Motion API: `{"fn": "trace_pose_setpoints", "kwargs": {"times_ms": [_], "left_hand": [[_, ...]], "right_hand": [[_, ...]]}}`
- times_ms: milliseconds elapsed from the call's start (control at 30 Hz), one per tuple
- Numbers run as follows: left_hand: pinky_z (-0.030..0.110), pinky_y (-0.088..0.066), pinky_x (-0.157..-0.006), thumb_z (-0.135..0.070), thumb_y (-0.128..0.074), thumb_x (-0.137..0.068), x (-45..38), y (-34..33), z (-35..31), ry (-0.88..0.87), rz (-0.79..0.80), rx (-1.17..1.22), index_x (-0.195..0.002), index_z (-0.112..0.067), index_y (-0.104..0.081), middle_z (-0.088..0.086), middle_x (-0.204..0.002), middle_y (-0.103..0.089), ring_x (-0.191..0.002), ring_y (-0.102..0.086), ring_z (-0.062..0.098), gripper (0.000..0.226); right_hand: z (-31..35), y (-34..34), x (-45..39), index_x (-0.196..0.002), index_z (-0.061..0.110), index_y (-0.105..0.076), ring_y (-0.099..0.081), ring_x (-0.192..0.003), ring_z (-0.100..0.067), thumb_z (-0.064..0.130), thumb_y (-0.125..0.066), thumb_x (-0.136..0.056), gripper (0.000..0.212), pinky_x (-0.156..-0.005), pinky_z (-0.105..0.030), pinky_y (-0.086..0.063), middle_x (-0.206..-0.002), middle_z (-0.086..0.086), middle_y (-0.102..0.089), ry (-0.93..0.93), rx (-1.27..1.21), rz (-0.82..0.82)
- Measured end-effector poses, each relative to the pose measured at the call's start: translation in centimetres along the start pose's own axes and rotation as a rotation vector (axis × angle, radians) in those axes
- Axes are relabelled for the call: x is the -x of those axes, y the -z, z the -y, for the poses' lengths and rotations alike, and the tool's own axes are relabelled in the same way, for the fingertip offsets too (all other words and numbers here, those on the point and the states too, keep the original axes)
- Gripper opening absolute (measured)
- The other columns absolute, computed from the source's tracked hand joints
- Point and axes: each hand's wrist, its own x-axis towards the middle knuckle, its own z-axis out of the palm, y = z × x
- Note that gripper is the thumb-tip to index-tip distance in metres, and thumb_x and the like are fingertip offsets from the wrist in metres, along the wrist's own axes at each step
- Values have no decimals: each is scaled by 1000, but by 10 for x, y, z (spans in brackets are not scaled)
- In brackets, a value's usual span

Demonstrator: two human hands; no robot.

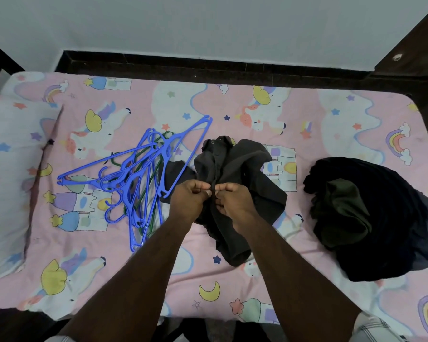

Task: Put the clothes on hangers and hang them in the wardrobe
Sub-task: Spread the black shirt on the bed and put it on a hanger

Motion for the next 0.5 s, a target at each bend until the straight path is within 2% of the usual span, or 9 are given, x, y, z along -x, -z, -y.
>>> {"fn": "trace_pose_setpoints", "kwargs": {"times_ms": [67, 200, 300, 400, 500], "left_hand": [[43, -58, -94, -6, -74, -87, -1, 1, 1, 2, 1, 9, -97, -15, -74, 2, -90, -76, -90, -73, 18, 13], [38, -58, -92, -14, -70, -92, 2, 1, -4, 8, 39, 81, -98, -18, -77, -2, -90, -77, -90, -72, 14, 9], [33, -59, -84, -20, -73, -91, 2, 1, -8, 3, 43, 80, -90, -21, -77, -5, -83, -76, -82, -72, 10, 4], [33, -59, -80, -13, -71, -90, -2, 0, -9, 23, 20, 76, -86, -18, -76, -2, -80, -75, -81, -71, 15, 9], [25, -57, -72, -11, -70, -92, -4, 1, -11, 66, 29, 145, -92, -12, -76, 3, -84, -76, -81, -71, 15, 6]], "right_hand": [[3, 4, 1, -106, 7, -70, -72, -87, -22, 3, -55, -99, 17, -80, -35, -62, -97, -13, -72, 2, -20, 32], [6, 9, -2, -92, 7, -71, -72, -76, -21, 7, -71, -91, 2, -73, -37, -63, -84, -11, -73, 101, 62, 52], [6, 7, -6, -86, 7, -70, -71, -71, -20, 11, -75, -88, 7, -70, -39, -64, -78, -10, -72, 130, 135, 47], [5, 6, -4, -89, 2, -69, -70, -71, -20, 9, -75, -88, 9, -67, -36, -63, -81, -13, -72, 98, 89, 57], [4, 8, -1, -95, 0, -69, -69, -75, -20, 9, -72, -91, 10, -68, -33, -62, -87, -15, -72, -13, -58, 75]]}}
